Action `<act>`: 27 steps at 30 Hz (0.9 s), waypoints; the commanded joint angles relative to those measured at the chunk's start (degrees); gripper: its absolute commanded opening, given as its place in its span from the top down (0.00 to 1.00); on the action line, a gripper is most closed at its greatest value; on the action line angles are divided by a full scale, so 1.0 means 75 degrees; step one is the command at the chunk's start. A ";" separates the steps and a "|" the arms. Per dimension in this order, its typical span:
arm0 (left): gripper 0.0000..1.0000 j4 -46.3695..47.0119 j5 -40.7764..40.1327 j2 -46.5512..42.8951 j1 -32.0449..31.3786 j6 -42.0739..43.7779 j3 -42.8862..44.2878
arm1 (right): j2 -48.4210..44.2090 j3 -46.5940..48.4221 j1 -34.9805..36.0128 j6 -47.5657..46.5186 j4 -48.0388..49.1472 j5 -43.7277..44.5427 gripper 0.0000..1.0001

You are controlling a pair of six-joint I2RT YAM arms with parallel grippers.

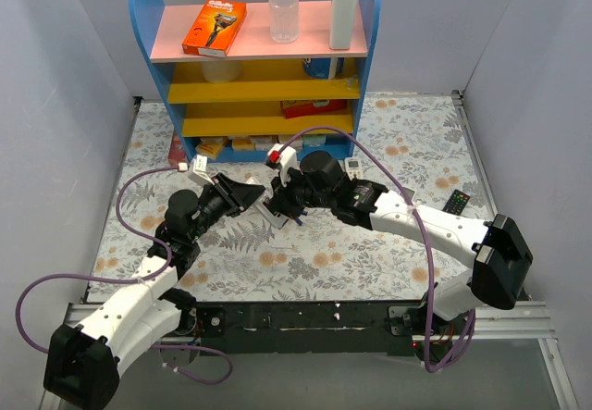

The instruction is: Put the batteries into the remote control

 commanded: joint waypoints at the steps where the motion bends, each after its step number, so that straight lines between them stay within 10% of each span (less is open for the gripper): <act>1: 1.00 -0.0078 0.0050 -0.0168 -0.0033 0.0139 0.0419 | -0.0062 -0.0116 0.0012 -0.0258 0.0276 0.0245 0.99; 27: 1.00 -0.0991 -0.0125 -0.0098 -0.0033 0.0069 0.0747 | -0.0378 -0.0561 0.0106 -0.0539 0.1190 0.0222 0.98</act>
